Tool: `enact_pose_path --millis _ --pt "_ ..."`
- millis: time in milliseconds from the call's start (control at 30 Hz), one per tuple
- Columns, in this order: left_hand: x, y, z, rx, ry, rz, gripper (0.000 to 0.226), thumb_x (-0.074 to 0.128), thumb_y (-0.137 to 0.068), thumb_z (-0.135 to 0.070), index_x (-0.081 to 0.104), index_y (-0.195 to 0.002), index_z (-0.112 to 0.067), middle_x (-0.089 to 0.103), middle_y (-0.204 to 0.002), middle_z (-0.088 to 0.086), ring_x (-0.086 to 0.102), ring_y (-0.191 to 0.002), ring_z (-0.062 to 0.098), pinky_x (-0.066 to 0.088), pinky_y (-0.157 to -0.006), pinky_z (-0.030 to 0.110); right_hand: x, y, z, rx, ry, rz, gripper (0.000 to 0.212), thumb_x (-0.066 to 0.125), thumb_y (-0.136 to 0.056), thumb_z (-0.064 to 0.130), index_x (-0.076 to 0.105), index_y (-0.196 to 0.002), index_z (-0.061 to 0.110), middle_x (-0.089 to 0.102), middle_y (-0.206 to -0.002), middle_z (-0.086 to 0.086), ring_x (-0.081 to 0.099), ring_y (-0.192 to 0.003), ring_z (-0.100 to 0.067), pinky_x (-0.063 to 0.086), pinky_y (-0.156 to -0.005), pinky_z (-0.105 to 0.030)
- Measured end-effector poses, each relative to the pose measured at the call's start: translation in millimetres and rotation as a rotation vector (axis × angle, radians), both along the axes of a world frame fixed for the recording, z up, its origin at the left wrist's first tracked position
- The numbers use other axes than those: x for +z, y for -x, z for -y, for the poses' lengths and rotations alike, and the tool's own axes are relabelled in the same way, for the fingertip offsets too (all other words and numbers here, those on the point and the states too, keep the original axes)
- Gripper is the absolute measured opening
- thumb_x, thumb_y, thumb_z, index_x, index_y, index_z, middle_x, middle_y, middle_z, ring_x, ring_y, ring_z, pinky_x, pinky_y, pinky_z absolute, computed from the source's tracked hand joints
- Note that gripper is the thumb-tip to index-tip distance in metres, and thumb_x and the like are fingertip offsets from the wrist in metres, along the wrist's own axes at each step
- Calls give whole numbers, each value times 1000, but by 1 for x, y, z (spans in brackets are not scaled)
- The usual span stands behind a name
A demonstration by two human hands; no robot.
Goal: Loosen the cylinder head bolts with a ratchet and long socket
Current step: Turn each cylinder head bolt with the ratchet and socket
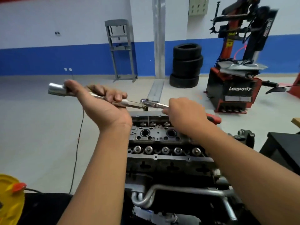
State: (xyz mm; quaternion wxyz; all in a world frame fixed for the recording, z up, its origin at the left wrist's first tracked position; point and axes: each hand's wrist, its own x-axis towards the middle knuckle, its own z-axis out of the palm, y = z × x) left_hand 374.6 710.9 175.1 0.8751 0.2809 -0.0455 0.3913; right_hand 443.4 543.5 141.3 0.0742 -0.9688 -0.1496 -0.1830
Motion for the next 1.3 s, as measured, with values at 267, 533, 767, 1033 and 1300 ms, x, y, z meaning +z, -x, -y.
enact_pose_path --millis 267,533,767,1033,1300 --pt "-10 -46 98 -393 -377 -94 62 36 -101 -70 35 -60 -25 24 -51 -5 23 -41 15 30 -46 27 31 47 141 -111 -1439 -262 42 46 -106 56 55 -86 20 55 -55 -5 34 -33 -16 40 -40 -28" --pt "-31 -83 133 -498 -480 -141 60 42 -92 -73 36 -57 -25 24 -49 -4 24 -38 15 32 -46 26 6 71 170 34 -1589 -289 30 51 -108 44 58 -81 32 54 -59 -9 27 -33 -12 31 -44 -18" --pt "-36 -96 152 -601 -533 -148 61 42 -91 -75 35 -57 -25 23 -49 -2 24 -37 14 32 -44 24 2 66 160 -19 -1405 -159 10 69 -100 28 67 -94 36 69 -68 -5 32 -39 -16 29 -39 -24" --pt "-33 -107 169 -658 -727 -155 62 35 -104 -65 32 -59 -23 25 -48 -3 25 -37 14 26 -46 26 3 65 164 -71 -1329 -79 21 71 -98 16 66 -102 36 71 -73 -6 51 -41 -2 36 -38 -19" --pt "-33 -107 167 -824 -933 -17 55 15 -106 -60 35 -77 -18 26 -55 -1 28 -47 15 30 -51 31 14 55 160 -96 -1201 18 35 74 -91 13 62 -86 45 73 -76 -10 46 -40 -6 35 -38 -21"
